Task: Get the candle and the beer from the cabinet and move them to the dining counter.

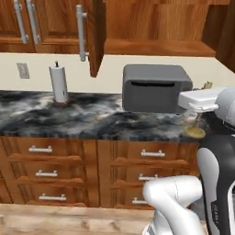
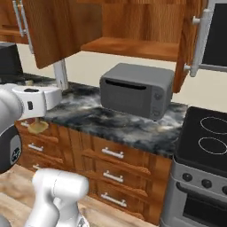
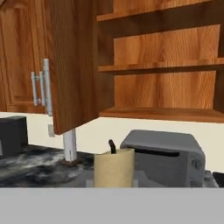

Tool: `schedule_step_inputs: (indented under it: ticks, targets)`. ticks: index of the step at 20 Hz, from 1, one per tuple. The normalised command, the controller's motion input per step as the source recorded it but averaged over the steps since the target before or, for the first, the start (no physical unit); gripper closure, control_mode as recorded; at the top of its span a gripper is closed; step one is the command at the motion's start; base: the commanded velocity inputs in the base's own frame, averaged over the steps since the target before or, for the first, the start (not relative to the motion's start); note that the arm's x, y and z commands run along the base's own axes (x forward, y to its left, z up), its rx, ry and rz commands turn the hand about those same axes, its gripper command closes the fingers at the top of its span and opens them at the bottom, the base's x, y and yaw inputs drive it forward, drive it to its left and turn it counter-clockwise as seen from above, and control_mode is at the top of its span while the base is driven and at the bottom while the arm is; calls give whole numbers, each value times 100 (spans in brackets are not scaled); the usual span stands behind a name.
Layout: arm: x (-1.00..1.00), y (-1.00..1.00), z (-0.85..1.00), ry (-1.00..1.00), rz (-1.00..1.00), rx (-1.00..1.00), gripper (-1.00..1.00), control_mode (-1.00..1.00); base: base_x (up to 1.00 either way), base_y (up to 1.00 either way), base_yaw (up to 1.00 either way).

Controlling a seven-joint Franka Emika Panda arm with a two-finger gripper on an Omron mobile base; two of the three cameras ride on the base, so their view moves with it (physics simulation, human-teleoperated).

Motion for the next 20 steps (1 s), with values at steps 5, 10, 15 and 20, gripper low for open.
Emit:
schedule_step_inputs:
  ticks: [5, 10, 15, 20]
  targets:
    - [0, 0, 0, 0, 0, 0, 100, 100, -1, 0, 100]
    - [0, 0, 0, 0, 0, 0, 100, 100, 0, 0, 100]
    - [0, 0, 0, 0, 0, 0, 100, 100, 11, -10, 92]
    - [0, 0, 0, 0, 0, 0, 100, 100, 39, -39, 68]
